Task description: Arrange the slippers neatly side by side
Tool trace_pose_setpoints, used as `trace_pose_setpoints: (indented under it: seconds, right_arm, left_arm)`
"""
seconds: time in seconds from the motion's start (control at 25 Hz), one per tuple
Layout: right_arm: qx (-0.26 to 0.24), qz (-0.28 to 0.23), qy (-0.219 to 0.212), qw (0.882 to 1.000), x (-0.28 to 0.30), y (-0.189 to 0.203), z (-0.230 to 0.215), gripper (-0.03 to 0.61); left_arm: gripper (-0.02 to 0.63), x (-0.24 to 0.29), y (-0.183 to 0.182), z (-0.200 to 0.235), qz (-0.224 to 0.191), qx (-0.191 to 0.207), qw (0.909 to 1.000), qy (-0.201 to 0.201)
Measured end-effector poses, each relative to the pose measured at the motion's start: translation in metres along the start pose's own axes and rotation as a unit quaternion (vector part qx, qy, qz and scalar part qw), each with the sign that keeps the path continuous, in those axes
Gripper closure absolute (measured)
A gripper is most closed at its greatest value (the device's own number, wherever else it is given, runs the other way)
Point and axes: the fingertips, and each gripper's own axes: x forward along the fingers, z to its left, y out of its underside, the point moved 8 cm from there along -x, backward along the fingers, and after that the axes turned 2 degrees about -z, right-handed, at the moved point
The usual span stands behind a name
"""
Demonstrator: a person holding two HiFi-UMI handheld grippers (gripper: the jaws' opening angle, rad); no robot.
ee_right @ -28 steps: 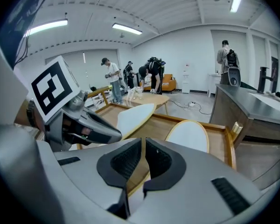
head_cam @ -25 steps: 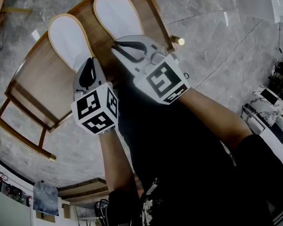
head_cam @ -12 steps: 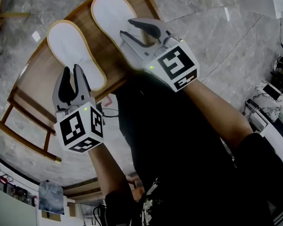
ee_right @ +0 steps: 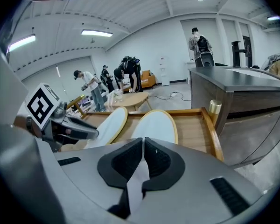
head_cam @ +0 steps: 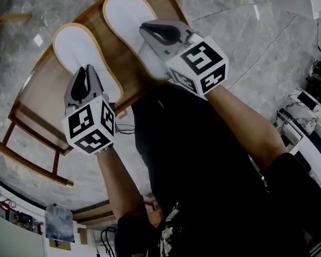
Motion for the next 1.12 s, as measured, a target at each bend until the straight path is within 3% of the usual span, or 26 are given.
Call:
trace_pose_setpoints:
  seconds: [0.16, 0.32, 0.52, 0.72, 1.12]
  right_arm:
    - [0.007, -0.014, 0.013, 1.0, 0.001, -0.004, 0.008, 0.569]
    - [0.014, -0.028, 0.015, 0.999, 0.0, -0.01, 0.021, 0.571]
    - [0.0, -0.034, -0.024, 0.999, 0.011, -0.02, 0.046, 0.571]
    - [-0.012, -0.024, -0.053, 0.998, 0.025, -0.021, 0.072, 0.571]
    - [-0.014, -0.015, -0.026, 0.999, 0.049, -0.022, 0.09, 0.571]
  left_arm:
    - [0.575, -0.002, 0.01, 0.007, 0.002, -0.013, 0.9998, -0.013]
    - [0.575, -0.013, 0.021, 0.015, -0.004, -0.057, 0.9982, -0.02]
    - [0.577, -0.025, 0.03, 0.029, -0.027, -0.123, 0.9914, -0.035]
    - [0.577, -0.037, 0.035, 0.048, -0.049, -0.159, 0.9846, -0.054]
    - [0.577, -0.036, 0.029, 0.037, -0.058, -0.172, 0.9834, -0.002]
